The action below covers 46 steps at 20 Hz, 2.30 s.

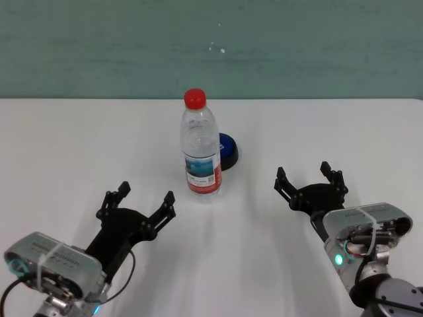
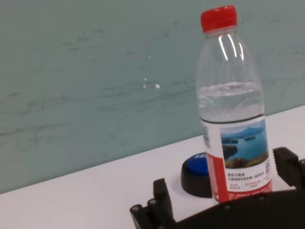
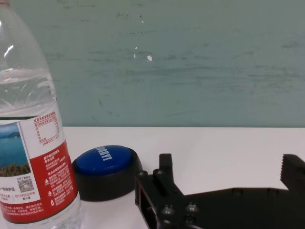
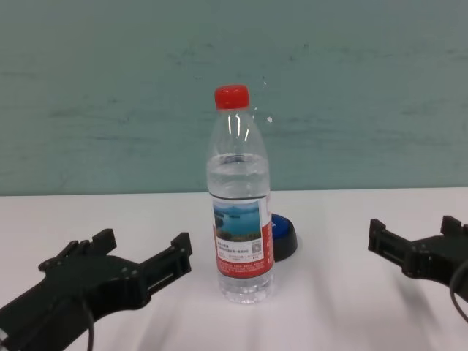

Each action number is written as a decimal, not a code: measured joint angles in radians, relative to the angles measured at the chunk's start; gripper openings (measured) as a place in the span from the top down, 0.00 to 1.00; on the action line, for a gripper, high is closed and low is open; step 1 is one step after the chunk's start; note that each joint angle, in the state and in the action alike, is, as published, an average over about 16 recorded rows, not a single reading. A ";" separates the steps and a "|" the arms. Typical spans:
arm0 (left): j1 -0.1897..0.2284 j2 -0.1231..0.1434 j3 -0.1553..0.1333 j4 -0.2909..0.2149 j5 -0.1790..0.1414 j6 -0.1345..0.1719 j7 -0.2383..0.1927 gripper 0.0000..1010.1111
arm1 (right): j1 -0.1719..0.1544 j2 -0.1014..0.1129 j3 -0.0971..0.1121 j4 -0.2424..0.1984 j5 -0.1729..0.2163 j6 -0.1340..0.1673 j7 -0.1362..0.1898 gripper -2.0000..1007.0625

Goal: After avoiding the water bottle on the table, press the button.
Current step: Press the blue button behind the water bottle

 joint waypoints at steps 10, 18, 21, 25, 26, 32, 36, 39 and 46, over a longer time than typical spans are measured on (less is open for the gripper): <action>-0.019 -0.002 0.006 0.012 0.001 0.003 -0.001 0.00 | 0.000 0.000 0.000 0.000 0.000 0.000 0.000 0.00; -0.040 -0.004 0.013 0.027 0.001 0.006 -0.005 0.00 | 0.000 0.000 0.000 0.000 0.000 0.000 0.000 0.00; -0.048 -0.005 0.017 0.033 0.000 0.007 -0.006 0.00 | 0.000 0.000 0.000 0.000 0.000 0.000 0.000 0.00; -0.058 -0.006 0.023 0.040 0.000 0.007 -0.008 0.00 | 0.000 0.000 0.000 0.000 0.000 0.000 0.000 0.00; -0.060 -0.006 0.024 0.042 0.000 0.007 -0.008 0.00 | 0.000 0.000 0.000 0.000 0.000 0.000 0.000 0.00; -0.071 -0.009 0.032 0.051 0.001 0.008 -0.008 0.00 | 0.000 0.000 0.000 0.000 0.000 0.000 0.000 0.00; -0.077 -0.011 0.036 0.057 0.002 0.007 -0.008 0.00 | 0.000 0.000 0.000 0.000 0.000 0.000 0.000 0.00; -0.080 -0.013 0.039 0.062 0.002 0.005 -0.007 0.00 | 0.000 0.000 0.000 0.000 0.000 0.000 0.000 0.00; -0.087 -0.017 0.041 0.072 0.002 0.002 -0.005 0.00 | 0.000 0.000 0.000 0.000 0.000 0.000 0.000 0.00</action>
